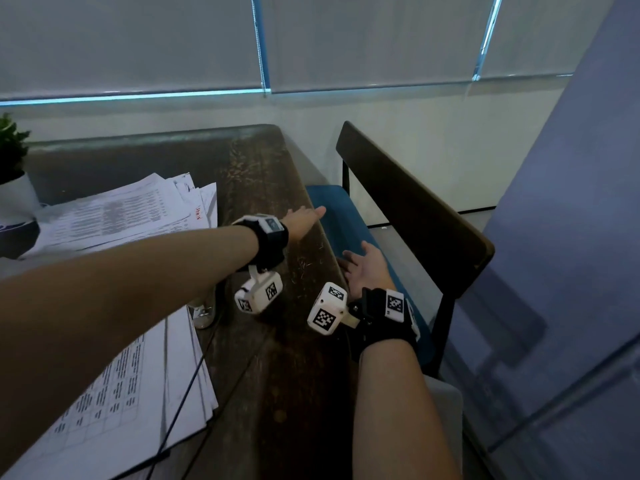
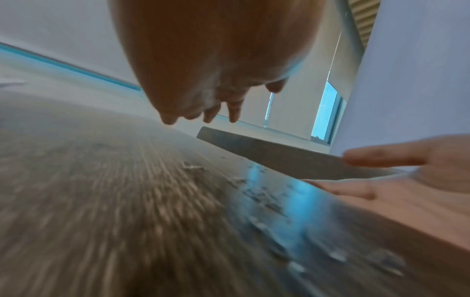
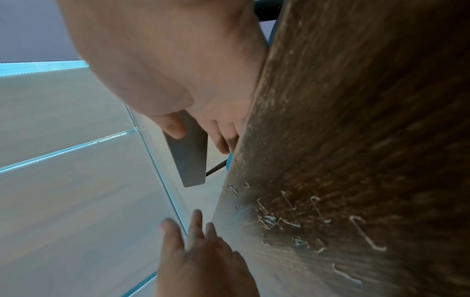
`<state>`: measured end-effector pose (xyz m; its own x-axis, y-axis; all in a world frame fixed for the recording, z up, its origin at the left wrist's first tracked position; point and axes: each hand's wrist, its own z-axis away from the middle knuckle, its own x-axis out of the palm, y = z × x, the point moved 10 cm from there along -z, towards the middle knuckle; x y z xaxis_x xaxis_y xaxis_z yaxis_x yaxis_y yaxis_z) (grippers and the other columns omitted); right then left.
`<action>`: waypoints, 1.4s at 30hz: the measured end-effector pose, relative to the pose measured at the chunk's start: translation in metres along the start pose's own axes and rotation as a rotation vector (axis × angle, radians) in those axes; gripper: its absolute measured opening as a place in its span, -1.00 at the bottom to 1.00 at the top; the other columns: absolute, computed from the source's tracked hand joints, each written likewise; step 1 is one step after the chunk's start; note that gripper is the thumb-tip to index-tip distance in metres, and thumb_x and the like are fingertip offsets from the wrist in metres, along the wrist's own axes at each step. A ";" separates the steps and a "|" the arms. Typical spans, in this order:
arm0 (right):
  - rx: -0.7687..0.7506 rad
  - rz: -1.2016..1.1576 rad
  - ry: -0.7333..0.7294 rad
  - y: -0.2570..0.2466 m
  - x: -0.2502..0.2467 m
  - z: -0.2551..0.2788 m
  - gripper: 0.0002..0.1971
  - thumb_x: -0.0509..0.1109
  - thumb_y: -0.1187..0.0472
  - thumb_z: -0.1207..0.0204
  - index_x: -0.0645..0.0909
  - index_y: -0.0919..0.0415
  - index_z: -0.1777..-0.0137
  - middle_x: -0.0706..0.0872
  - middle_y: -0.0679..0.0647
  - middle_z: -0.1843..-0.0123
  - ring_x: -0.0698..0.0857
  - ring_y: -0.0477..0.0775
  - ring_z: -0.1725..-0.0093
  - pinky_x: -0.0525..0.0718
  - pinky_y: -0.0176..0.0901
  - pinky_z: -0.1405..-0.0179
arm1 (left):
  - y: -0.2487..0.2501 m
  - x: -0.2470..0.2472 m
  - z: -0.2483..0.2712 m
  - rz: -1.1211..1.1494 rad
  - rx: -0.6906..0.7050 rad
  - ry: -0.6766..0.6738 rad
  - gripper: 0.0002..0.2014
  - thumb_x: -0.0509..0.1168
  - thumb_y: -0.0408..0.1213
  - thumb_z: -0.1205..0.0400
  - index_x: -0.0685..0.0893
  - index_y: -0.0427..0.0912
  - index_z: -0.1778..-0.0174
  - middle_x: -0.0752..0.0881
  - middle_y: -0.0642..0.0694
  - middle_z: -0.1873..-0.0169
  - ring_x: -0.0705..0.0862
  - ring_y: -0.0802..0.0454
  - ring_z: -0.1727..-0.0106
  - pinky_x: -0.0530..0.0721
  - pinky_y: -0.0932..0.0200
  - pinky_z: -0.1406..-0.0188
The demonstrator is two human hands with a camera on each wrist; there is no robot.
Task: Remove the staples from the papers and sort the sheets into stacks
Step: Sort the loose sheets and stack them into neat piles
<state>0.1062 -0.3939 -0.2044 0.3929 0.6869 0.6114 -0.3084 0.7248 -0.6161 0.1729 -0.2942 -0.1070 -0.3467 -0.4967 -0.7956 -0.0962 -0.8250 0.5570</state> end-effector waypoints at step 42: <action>-0.075 0.210 -0.022 -0.007 0.011 0.022 -0.48 0.00 0.09 -0.78 0.22 0.29 -0.68 0.34 0.22 -0.67 0.31 0.19 -0.66 0.22 0.19 -0.67 | -0.026 0.057 0.083 0.275 -0.143 -0.239 -0.38 -0.10 0.08 -0.75 0.06 -0.19 -0.67 0.10 -0.19 -0.65 0.11 -0.12 -0.65 0.03 -0.12 -0.63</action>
<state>0.0940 -0.3903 -0.1825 0.3075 0.8241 0.4758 -0.3160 0.5601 -0.7658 0.0778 -0.2792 -0.1471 -0.5503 -0.6419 -0.5339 0.1562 -0.7073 0.6894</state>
